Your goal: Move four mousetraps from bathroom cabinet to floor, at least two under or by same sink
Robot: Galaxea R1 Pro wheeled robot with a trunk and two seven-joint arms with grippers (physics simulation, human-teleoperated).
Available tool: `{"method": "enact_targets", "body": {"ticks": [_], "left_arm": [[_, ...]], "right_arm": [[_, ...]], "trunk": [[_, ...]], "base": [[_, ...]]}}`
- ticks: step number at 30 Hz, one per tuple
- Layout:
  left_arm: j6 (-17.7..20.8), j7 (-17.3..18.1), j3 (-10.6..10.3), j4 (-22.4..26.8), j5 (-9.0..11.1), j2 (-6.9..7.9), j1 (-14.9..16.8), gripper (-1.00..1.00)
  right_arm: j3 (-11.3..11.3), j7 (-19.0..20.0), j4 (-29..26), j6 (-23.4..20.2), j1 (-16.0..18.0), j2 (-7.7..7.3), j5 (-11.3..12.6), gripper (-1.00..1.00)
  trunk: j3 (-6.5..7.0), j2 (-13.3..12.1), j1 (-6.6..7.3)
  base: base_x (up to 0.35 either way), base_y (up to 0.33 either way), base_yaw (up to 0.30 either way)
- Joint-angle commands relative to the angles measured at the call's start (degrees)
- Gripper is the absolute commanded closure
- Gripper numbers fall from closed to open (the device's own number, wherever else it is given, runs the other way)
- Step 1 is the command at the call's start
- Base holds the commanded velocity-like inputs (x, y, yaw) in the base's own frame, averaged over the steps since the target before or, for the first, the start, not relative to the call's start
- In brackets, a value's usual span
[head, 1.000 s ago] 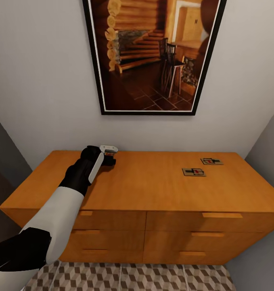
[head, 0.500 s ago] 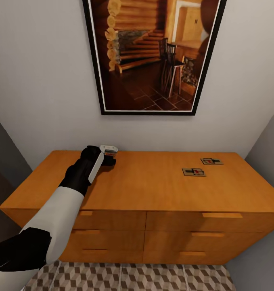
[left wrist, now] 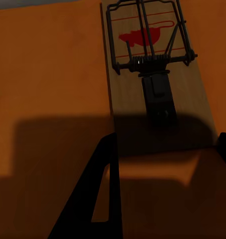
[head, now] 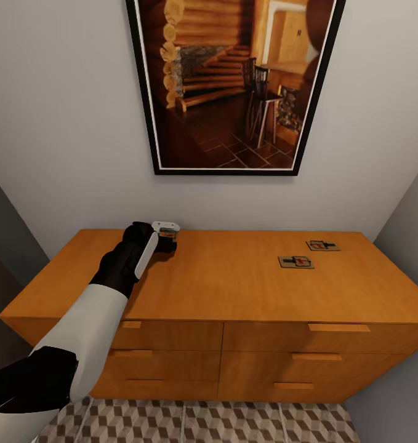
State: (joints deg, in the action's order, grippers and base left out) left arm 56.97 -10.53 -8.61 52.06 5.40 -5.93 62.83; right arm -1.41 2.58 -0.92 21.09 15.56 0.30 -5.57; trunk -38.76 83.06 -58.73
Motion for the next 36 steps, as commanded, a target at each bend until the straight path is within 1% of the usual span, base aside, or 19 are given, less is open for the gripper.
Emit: {"method": "enact_targets", "body": {"ticks": [1,21,27,36], "left_arm": [[0.2,-0.5,-0.1,-2.5,0.0,0.03,0.0,1.00],[0.3,-0.5,0.0,-1.5,-0.1,-0.01,0.0,1.00],[0.4,-0.6,0.0,1.3,-0.1,-0.01,0.0,1.00],[0.4,-0.6,0.0,2.0,-0.1,-0.03,0.0,1.00]], "right_arm": [[-0.1,-0.2,0.0,0.2,0.1,0.00,-0.3,1.00],[-0.1,-0.3,0.0,0.2,0.0,0.30,-0.3,1.00],[-0.1,-0.3,0.0,0.2,0.0,0.32,-0.3,1.00],[-0.1,-0.3,0.0,0.2,0.0,0.30,-0.3,1.00]], "trunk": [[-0.06,0.0,0.00],[-0.06,0.0,0.00],[-0.06,0.0,0.00],[-0.06,0.0,0.00]], "base": [[0.000,0.000,0.000],[0.000,0.000,0.000],[0.000,0.000,0.000],[0.000,0.000,0.000]]}}
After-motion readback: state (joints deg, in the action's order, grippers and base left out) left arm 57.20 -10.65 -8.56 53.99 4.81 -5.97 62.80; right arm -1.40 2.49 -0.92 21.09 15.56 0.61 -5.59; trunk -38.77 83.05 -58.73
